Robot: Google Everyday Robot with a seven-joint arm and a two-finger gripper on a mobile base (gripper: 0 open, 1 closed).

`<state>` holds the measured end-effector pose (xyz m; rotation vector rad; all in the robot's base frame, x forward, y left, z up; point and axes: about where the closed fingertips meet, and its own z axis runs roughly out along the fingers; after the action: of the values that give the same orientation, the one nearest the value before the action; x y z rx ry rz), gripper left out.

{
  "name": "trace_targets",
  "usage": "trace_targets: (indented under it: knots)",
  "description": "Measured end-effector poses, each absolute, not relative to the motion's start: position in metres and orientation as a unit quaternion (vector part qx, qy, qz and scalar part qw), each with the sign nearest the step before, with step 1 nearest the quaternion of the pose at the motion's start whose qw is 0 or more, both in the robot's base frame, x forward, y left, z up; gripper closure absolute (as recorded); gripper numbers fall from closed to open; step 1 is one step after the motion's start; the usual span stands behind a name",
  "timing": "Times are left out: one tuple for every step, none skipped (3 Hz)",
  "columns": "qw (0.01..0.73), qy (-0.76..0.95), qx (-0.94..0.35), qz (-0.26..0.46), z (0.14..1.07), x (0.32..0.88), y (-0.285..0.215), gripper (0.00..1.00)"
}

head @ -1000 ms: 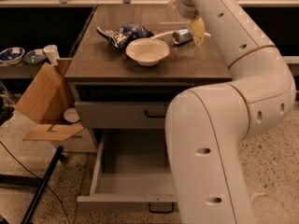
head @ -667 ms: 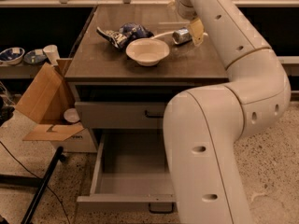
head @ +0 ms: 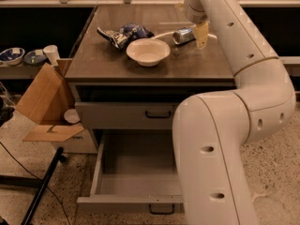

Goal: Place redbull can into middle drawer

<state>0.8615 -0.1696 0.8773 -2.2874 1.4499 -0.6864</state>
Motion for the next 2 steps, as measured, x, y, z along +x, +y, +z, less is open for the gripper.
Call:
trace_targets:
  knots:
    - [0.18, 0.513, -0.805, -0.238, 0.87, 0.8634, -0.1779, 0.0]
    - [0.177, 0.512, -0.807, -0.235, 0.8646, 0.8618, -0.1862, 0.0]
